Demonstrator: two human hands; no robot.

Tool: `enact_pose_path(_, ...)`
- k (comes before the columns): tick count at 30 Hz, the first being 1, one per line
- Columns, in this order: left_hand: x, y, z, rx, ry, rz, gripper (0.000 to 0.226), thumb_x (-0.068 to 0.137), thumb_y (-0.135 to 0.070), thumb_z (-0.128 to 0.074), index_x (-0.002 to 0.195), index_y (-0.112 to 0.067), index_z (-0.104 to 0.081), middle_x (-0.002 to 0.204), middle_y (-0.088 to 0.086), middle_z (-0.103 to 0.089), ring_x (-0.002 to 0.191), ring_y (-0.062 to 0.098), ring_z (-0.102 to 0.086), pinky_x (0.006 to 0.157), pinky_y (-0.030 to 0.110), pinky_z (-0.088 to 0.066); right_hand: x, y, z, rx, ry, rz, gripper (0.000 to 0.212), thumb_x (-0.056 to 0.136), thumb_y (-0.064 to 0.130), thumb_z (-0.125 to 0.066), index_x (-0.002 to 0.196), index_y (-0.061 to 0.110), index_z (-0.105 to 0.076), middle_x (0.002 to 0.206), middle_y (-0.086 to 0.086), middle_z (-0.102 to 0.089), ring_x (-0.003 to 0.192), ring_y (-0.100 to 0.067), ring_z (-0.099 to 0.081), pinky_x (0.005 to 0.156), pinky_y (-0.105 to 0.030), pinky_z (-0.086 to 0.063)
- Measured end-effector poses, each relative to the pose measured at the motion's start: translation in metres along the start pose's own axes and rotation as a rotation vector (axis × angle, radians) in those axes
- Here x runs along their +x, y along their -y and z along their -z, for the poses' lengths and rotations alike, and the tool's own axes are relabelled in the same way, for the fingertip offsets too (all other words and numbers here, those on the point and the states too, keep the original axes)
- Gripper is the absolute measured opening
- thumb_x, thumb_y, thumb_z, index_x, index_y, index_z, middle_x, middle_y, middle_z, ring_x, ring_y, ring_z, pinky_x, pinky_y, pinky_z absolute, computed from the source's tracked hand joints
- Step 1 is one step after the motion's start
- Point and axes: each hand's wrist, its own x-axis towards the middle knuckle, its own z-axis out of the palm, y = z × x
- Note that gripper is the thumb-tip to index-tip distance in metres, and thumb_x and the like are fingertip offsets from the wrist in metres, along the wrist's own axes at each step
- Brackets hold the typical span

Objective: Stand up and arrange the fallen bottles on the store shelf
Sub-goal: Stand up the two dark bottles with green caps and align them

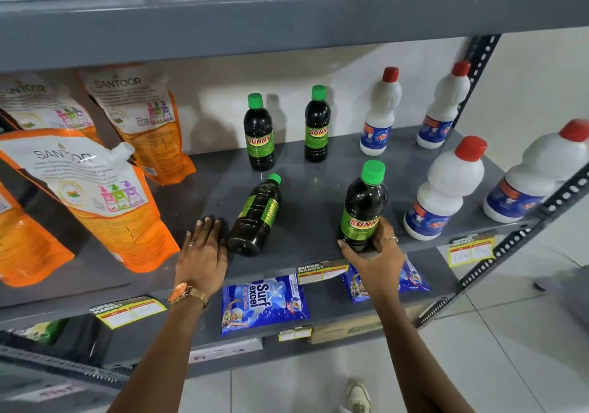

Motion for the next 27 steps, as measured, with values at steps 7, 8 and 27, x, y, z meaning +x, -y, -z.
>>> enact_pose_path(7,0.0,-0.001,0.0,0.0,0.009,-0.001,0.049,0.093,-0.015,-0.041,0.14,-0.006,-0.029,0.15,0.016,-0.027,0.14,0.027,-0.015,0.116,0.042,-0.009,-0.003,-0.002,0.004,-0.023,0.017,0.005,0.078,0.066,0.024,-0.085,0.133,0.017,-0.047,0.119,0.005,-0.061,0.11,-0.009,-0.059,0.094,-0.025,-0.05)
enact_pose_path(8,0.0,-0.001,0.001,-0.002,0.009,0.001,0.049,0.094,-0.016,-0.039,0.14,-0.006,-0.03,0.149,0.017,-0.028,0.14,0.028,-0.016,0.115,0.043,-0.009,-0.002,-0.002,0.004,-0.026,0.023,0.007,0.078,0.066,0.024,-0.085,0.133,0.018,-0.047,0.12,0.005,-0.06,0.11,-0.009,-0.059,0.094,-0.026,-0.051)
enact_pose_path(27,-0.003,0.006,0.014,-0.01,0.134,-0.044,0.056,0.09,-0.034,-0.025,0.133,-0.002,-0.043,0.137,0.025,-0.044,0.128,0.04,-0.04,0.106,0.049,-0.03,0.018,0.121,-0.131,-0.653,0.641,-0.314,0.11,0.062,0.093,-0.031,0.135,0.012,-0.044,0.127,-0.016,-0.055,0.115,-0.034,-0.053,0.091,-0.04,-0.043)
